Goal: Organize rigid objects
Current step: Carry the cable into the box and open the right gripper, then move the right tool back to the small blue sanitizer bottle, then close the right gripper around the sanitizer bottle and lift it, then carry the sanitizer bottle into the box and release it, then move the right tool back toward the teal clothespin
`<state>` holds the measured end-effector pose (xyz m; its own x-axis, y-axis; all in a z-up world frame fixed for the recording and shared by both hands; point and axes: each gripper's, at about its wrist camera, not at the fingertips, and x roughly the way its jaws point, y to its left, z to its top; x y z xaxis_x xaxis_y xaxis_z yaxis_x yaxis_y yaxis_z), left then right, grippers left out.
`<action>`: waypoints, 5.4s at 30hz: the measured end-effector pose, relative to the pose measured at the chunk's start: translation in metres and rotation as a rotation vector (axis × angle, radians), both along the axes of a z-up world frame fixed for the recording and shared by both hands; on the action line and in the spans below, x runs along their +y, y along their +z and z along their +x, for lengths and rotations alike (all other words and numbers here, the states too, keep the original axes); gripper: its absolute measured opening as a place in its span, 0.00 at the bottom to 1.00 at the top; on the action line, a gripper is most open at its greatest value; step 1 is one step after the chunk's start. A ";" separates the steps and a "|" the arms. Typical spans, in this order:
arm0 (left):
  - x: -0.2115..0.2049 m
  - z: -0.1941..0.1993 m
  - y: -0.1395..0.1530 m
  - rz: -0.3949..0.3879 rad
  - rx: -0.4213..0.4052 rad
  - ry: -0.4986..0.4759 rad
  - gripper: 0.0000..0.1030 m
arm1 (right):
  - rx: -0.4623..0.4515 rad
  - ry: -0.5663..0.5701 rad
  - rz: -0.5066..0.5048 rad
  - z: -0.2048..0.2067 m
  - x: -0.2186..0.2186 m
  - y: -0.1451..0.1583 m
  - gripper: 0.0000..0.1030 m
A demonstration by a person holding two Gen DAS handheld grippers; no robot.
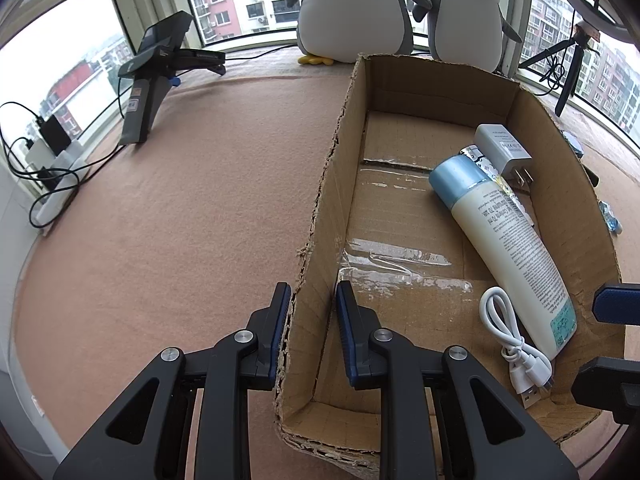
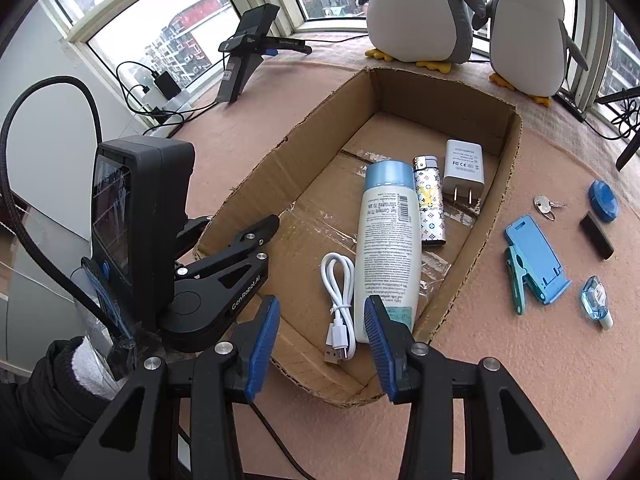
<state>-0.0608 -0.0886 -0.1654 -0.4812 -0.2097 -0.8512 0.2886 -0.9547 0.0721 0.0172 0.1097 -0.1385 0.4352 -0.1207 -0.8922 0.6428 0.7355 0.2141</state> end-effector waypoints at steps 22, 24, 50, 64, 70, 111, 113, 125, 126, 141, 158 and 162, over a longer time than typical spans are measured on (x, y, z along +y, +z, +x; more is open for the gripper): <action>0.002 0.000 0.000 -0.026 -0.003 0.002 0.20 | 0.056 -0.239 -0.139 -0.110 -0.072 0.019 0.42; 0.002 0.000 0.000 -0.028 -0.003 0.002 0.20 | 0.088 -0.252 -0.147 -0.121 -0.083 0.015 0.42; 0.004 -0.001 -0.001 -0.041 -0.004 0.005 0.20 | 0.343 -0.162 -0.157 -0.135 -0.140 -0.043 0.47; 0.004 -0.001 -0.001 -0.040 -0.004 0.007 0.20 | 0.320 -0.160 -0.143 -0.133 -0.142 -0.042 0.41; 0.004 -0.001 -0.001 -0.040 -0.004 0.008 0.20 | 0.304 -0.162 -0.137 -0.133 -0.137 -0.041 0.32; 0.005 -0.002 -0.001 -0.027 0.004 0.017 0.20 | 0.023 -0.045 -0.209 -0.011 -0.069 0.035 0.28; 0.005 -0.002 -0.001 -0.024 0.006 0.018 0.20 | 0.020 -0.021 -0.197 0.003 -0.065 0.030 0.28; 0.005 -0.001 -0.002 -0.018 0.010 0.021 0.20 | 0.002 0.048 -0.111 0.054 -0.060 0.005 0.28; 0.005 -0.001 -0.002 -0.018 0.010 0.021 0.20 | 0.001 0.052 -0.104 0.055 -0.061 0.004 0.29; 0.005 -0.001 -0.002 -0.019 0.010 0.023 0.20 | -0.018 0.031 -0.106 0.050 -0.069 0.007 0.50; 0.004 -0.001 -0.001 -0.023 0.010 0.023 0.20 | -0.077 -0.113 -0.123 -0.032 -0.108 0.042 0.50; 0.004 -0.001 -0.001 -0.026 0.009 0.023 0.20 | -0.076 -0.175 -0.136 -0.065 -0.121 0.050 0.50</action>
<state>-0.0621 -0.0846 -0.1659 -0.4834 -0.2426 -0.8411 0.3112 -0.9457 0.0939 -0.0482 -0.0108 -0.0882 0.4625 -0.3169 -0.8280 0.7491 0.6393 0.1738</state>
